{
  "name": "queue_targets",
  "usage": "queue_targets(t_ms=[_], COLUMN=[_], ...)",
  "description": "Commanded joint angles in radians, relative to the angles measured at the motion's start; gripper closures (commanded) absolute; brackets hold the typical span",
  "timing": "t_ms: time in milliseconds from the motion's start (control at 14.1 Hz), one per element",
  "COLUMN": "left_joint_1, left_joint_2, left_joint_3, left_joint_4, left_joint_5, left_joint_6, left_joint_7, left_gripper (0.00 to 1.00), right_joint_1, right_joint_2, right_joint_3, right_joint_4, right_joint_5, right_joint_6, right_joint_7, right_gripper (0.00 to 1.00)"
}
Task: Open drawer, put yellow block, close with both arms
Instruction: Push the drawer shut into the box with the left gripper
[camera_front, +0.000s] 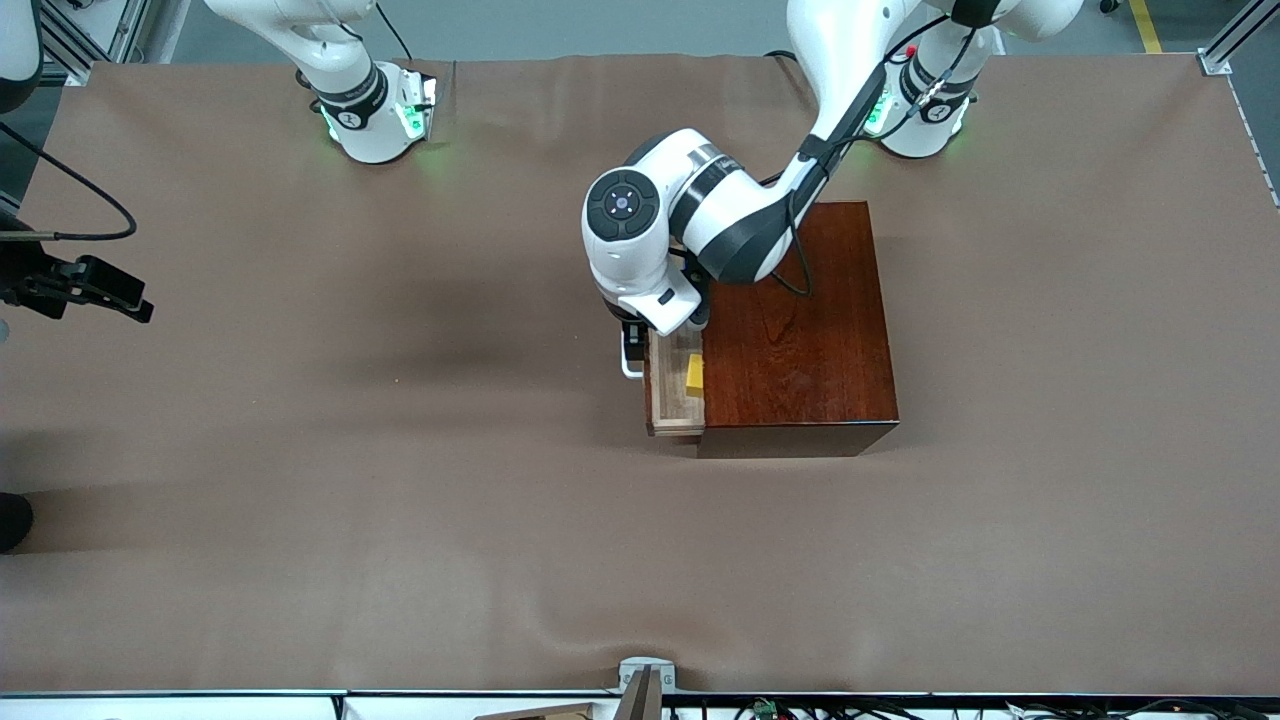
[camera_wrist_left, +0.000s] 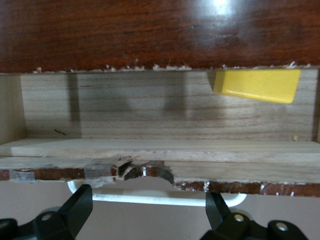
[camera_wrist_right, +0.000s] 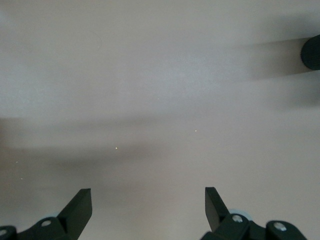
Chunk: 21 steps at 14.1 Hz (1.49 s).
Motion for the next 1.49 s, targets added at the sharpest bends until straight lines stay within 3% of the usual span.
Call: queue_targets(t_ms=[0,568,1419], left_joint_1=[0.001,0.003,-0.002], left_joint_2=[-0.017,-0.004,0.001], left_joint_3=[0.008,0.012,0.087], left_joint_4=[-0.006,-0.012,-0.012], left_joint_5=[-0.001,0.003,0.008], left_joint_6=[-0.03,-0.072,-0.207], left_joint_7=[0.007,-0.01,-0.022], left_gripper=[0.0,0.0,0.0], right_joint_1=[-0.019,-0.018,-0.018], right_joint_2=[-0.017,-0.017,-0.017], right_joint_3=[0.016,0.016,0.016], right_joint_4=[-0.009,-0.009,-0.009], right_joint_5=[0.0,0.0,0.0], right_joint_6=[0.003,-0.002,0.003], right_joint_7=[0.002,0.002,0.002], right_gripper=[0.0,0.0,0.0])
